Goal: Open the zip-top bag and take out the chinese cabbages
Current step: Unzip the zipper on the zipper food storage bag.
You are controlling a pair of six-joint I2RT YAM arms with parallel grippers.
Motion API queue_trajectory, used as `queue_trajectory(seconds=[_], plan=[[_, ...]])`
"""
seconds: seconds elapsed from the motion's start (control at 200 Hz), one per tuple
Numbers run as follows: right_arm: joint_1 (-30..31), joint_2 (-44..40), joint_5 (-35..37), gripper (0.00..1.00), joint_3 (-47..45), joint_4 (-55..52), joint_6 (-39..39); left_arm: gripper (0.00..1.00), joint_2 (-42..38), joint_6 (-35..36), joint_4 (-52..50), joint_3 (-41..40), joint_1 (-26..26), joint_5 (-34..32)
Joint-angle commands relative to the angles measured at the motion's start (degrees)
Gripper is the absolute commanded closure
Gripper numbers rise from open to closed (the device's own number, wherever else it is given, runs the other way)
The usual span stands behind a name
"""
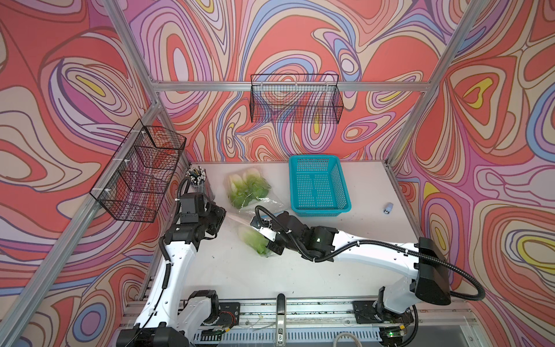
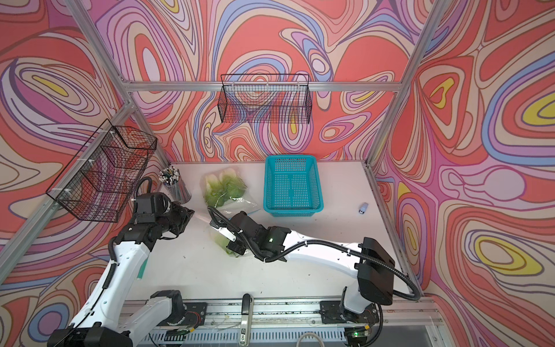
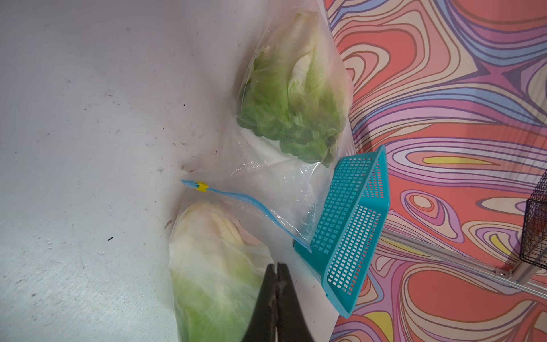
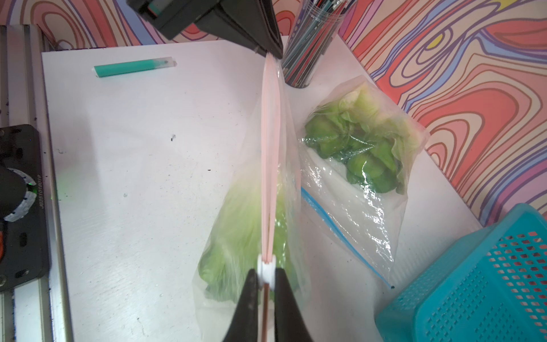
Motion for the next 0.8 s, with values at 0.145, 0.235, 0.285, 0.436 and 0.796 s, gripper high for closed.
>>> queue_trajectory(seconds=[0.145, 0.235, 0.285, 0.436, 0.796], plan=[[-0.3, -2.9, 0.0, 1.0, -2.6, -6.5, 4.2, 1.0, 0.7, 2.5, -0.8, 2.6, 2.0, -5.1], [-0.3, -3.8, 0.0, 1.0, -3.5, -6.8, 5.0, 1.0, 1.1, 3.2, -1.2, 3.2, 2.3, -5.4], [-0.3, -4.2, 0.2, 1.0, -3.8, -7.3, 5.5, 1.0, 1.3, 3.5, -1.3, 3.4, 2.4, -5.5], [-0.3, -5.0, 0.6, 1.0, -4.4, -8.7, 6.9, 1.0, 2.3, 4.3, -1.4, 3.8, 2.7, -5.5], [-0.3, -5.9, 0.3, 1.0, -4.4, -13.0, 9.9, 1.0, 4.3, 6.9, -1.8, 5.1, 3.3, -5.7]])
